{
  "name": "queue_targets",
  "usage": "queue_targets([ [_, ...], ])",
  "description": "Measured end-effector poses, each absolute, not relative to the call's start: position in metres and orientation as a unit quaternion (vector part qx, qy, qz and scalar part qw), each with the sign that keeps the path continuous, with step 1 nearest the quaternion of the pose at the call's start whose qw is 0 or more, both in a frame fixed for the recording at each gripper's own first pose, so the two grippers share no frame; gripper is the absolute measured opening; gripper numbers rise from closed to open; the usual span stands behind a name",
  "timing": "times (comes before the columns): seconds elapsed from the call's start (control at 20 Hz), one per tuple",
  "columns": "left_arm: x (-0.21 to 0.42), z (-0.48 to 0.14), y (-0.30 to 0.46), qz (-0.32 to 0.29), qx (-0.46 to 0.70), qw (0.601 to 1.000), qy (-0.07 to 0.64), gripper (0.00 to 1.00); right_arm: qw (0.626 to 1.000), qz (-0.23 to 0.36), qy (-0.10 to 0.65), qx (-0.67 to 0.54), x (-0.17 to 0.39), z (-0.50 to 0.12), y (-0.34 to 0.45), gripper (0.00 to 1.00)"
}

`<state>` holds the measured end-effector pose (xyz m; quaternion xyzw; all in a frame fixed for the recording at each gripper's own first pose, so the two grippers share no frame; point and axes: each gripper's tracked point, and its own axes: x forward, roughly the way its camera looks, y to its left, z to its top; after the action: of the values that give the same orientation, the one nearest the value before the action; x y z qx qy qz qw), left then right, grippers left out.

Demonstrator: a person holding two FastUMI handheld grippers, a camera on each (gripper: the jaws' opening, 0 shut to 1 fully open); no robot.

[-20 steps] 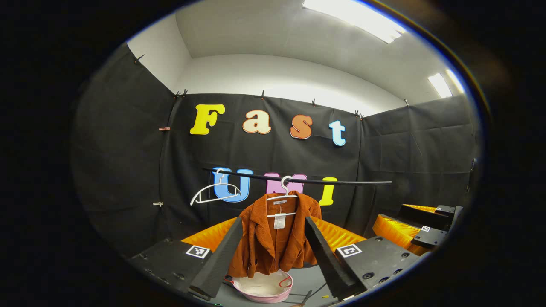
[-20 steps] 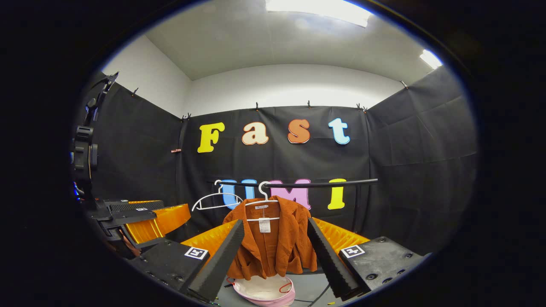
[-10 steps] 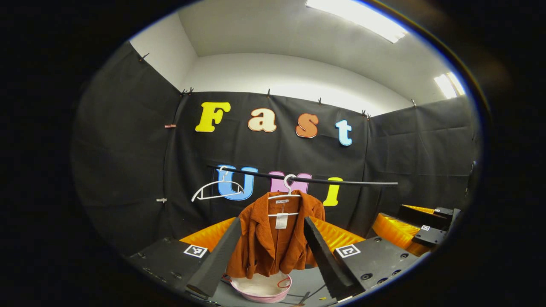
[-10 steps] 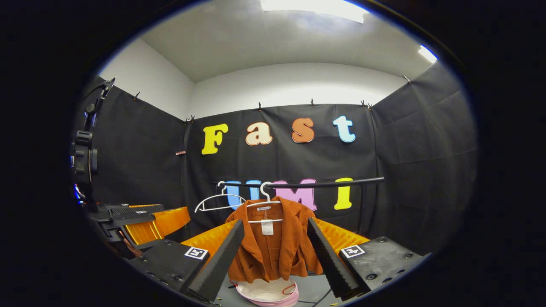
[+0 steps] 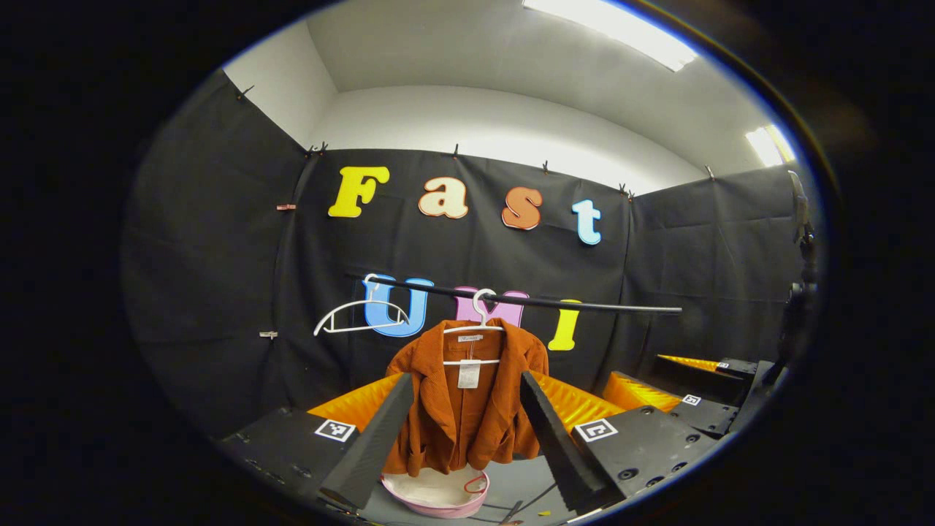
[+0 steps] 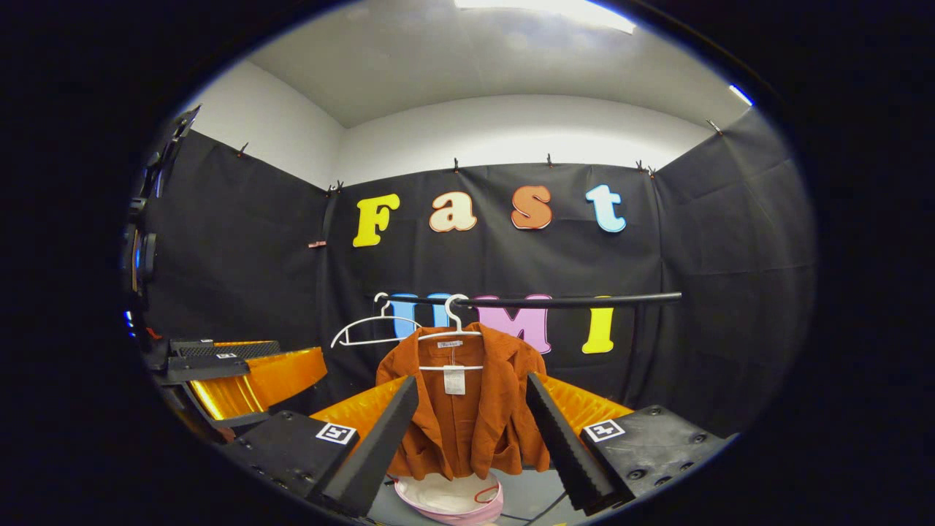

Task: Grasp the clothes on the hanger with both hands and then place them into the laundry hamper below.

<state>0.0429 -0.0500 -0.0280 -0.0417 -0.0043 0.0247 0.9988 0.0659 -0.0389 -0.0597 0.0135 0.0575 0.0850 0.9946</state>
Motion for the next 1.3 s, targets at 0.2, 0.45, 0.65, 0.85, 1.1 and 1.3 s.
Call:
queue_targets([
  [0.2,0.061,-0.040,-0.037,0.012,-0.042,0.999,0.002,0.93,0.995,0.074,0.059,0.004,0.083,-0.070,-0.032,0.99],
  [0.45,0.092,-0.048,-0.017,-0.025,-0.045,0.999,-0.003,0.93,0.998,0.040,0.057,0.002,0.105,-0.080,-0.019,0.97],
  [0.65,0.118,-0.061,-0.002,-0.050,-0.050,0.997,-0.002,0.93,0.998,0.010,0.061,-0.008,0.122,-0.100,-0.012,0.97],
  [0.85,0.149,-0.082,0.002,-0.057,-0.052,0.997,0.007,0.90,0.998,-0.003,0.067,-0.012,0.144,-0.124,-0.013,0.97],
  [1.1,0.198,-0.116,0.000,-0.046,-0.051,0.998,0.010,0.90,0.998,0.002,0.057,-0.012,0.195,-0.162,-0.020,0.98],
  [1.3,0.246,-0.151,0.001,-0.008,-0.051,0.999,-0.001,0.90,0.998,0.037,0.052,-0.024,0.244,-0.204,-0.022,0.97],
])
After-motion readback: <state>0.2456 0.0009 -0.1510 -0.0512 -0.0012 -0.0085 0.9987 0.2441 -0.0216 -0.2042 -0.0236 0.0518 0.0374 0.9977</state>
